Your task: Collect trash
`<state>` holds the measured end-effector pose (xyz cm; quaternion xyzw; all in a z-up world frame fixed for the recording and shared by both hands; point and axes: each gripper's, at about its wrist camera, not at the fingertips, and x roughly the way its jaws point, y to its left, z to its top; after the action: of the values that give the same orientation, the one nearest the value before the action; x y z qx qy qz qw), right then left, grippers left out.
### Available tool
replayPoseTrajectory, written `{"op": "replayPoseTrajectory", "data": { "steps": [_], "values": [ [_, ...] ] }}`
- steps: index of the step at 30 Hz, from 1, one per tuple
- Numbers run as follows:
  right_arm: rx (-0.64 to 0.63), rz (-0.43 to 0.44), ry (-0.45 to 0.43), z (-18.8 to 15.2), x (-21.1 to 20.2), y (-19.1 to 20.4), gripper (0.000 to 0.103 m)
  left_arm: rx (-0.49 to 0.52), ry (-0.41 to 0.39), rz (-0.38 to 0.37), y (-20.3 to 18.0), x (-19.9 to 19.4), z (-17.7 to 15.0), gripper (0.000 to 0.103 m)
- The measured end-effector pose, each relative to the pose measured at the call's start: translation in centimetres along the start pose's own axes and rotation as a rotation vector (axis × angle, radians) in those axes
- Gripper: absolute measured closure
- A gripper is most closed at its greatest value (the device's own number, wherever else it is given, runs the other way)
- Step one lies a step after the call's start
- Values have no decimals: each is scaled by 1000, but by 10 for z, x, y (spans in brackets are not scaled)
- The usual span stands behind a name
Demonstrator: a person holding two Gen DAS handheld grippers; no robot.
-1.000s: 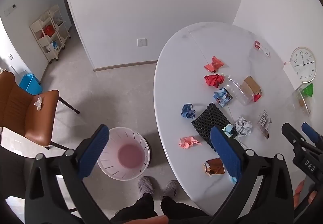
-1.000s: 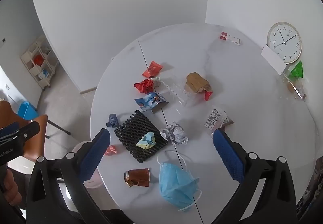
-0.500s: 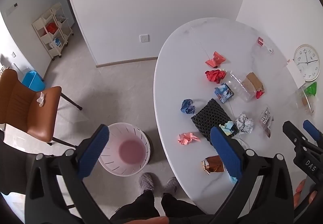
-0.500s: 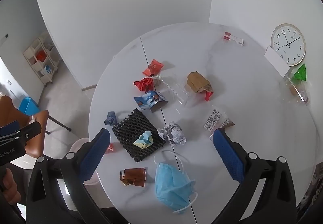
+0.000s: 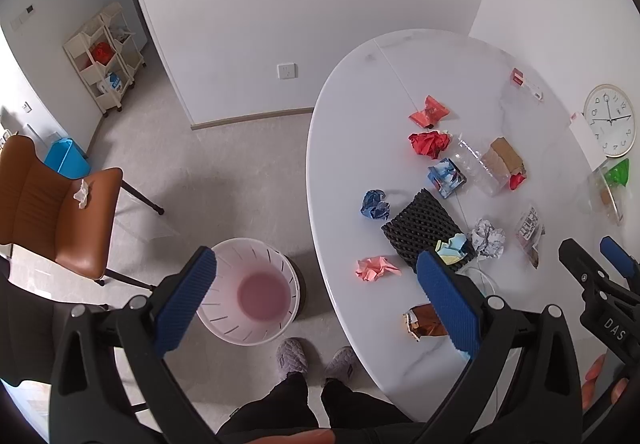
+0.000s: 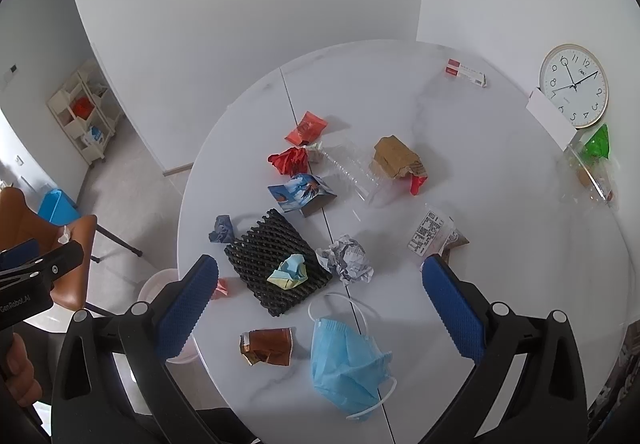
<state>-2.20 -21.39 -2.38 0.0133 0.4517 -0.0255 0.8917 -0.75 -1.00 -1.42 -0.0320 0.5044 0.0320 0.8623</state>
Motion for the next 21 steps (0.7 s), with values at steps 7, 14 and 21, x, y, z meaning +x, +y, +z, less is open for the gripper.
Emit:
{"op": "replayPoseTrajectory", "data": {
  "steps": [7,14,21],
  "values": [
    [-4,-4,2,1,1,2,2,-1,3,-1,1,2,-2,7],
    [-3,-5,1,2,1,2,2,0,5,-1,1,2,-1,7],
    [-4,-4,12,6,5,4,2,-4,9,0,2,3,-3,7]
  ]
}}
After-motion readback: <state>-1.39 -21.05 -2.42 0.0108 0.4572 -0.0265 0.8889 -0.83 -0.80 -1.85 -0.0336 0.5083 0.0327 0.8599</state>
